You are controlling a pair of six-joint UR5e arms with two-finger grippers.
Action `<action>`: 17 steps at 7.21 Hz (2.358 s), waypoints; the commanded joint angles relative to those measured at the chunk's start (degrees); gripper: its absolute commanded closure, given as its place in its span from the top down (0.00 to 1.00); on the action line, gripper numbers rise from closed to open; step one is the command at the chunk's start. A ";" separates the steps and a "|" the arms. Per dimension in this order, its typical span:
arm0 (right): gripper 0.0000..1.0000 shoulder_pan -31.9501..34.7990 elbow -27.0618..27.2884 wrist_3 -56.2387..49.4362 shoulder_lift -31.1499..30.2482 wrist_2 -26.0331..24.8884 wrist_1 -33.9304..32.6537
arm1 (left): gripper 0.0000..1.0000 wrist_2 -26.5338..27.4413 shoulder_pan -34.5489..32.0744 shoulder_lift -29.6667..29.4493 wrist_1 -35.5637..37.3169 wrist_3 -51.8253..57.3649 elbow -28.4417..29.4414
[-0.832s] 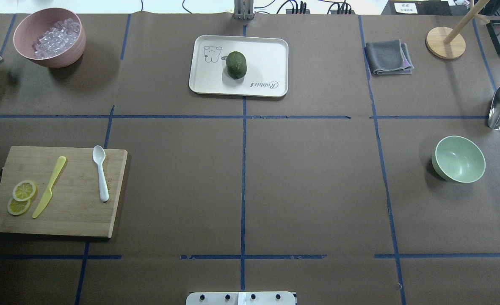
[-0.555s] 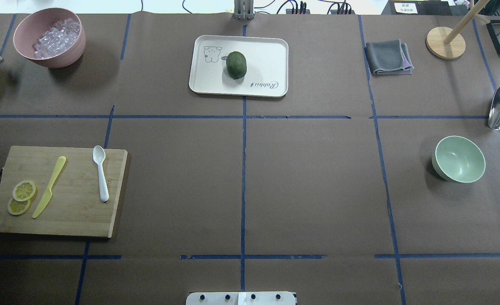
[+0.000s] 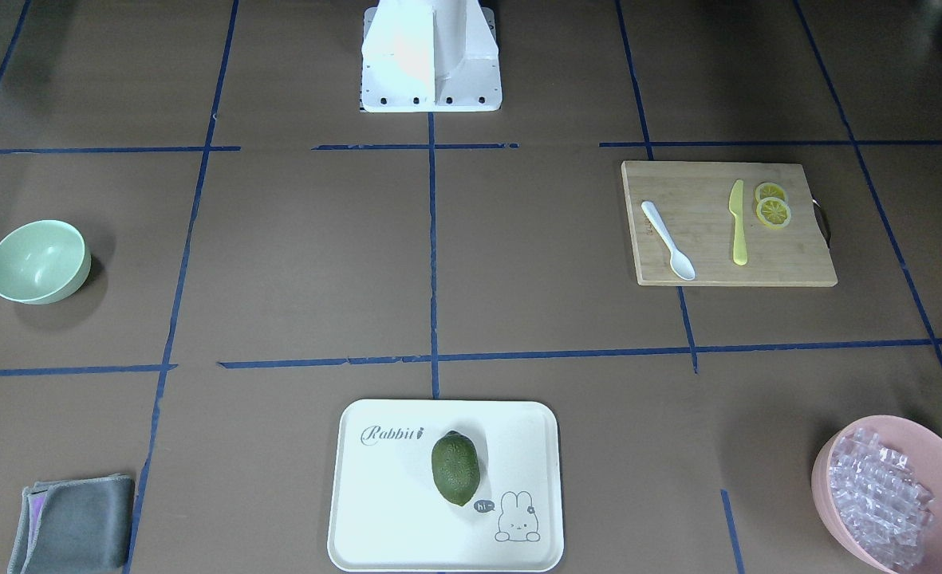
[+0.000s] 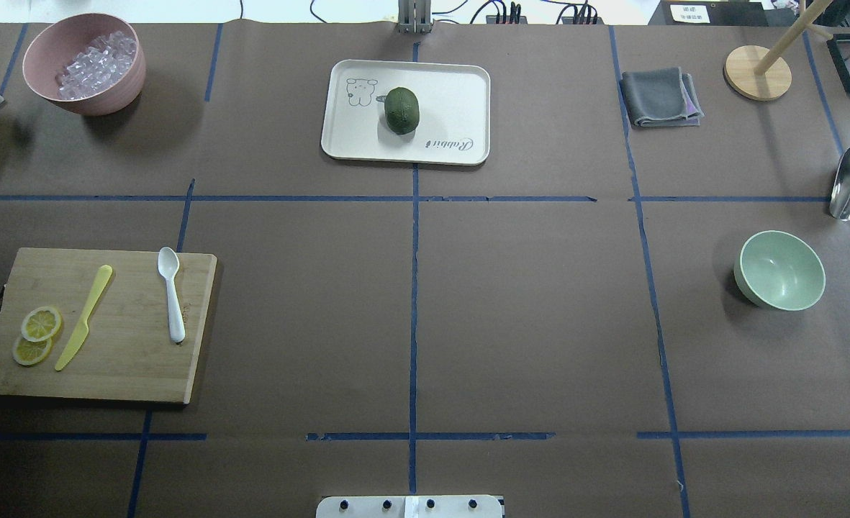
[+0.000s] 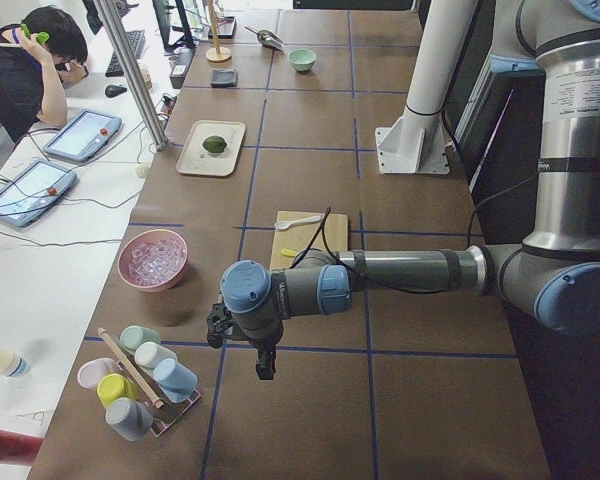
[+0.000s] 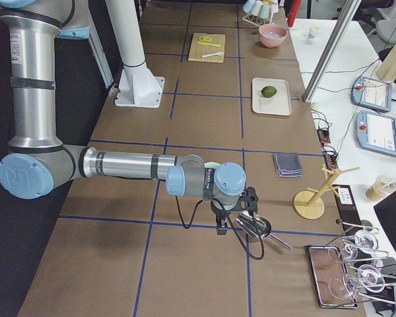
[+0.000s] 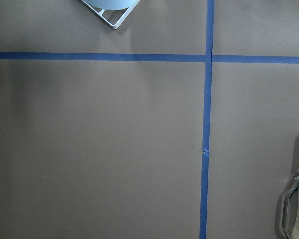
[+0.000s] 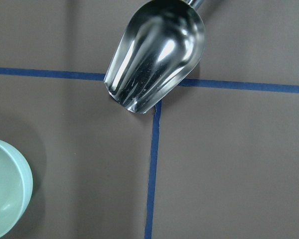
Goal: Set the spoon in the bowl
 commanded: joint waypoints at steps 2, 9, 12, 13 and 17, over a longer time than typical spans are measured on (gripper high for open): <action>1.00 0.00 0.13 -0.23 0.11 -0.09 0.01 | 1.00 -0.09 0.00 -0.05 -0.12 0.09 -0.09; 1.00 -10.25 0.04 22.09 2.61 1.05 16.95 | 1.00 -0.35 0.09 -0.23 -0.99 -0.44 -0.88; 1.00 -20.27 0.04 42.90 -0.33 -1.65 34.11 | 1.00 -0.44 0.09 -0.23 -1.17 -0.44 -0.88; 1.00 -22.39 0.13 42.92 -1.46 -2.81 34.29 | 1.00 -0.53 0.09 -0.23 -1.17 -0.44 -0.97; 1.00 -27.86 -0.22 42.92 -2.70 -7.74 34.29 | 1.00 -0.53 0.09 -0.40 -1.17 -0.53 -0.97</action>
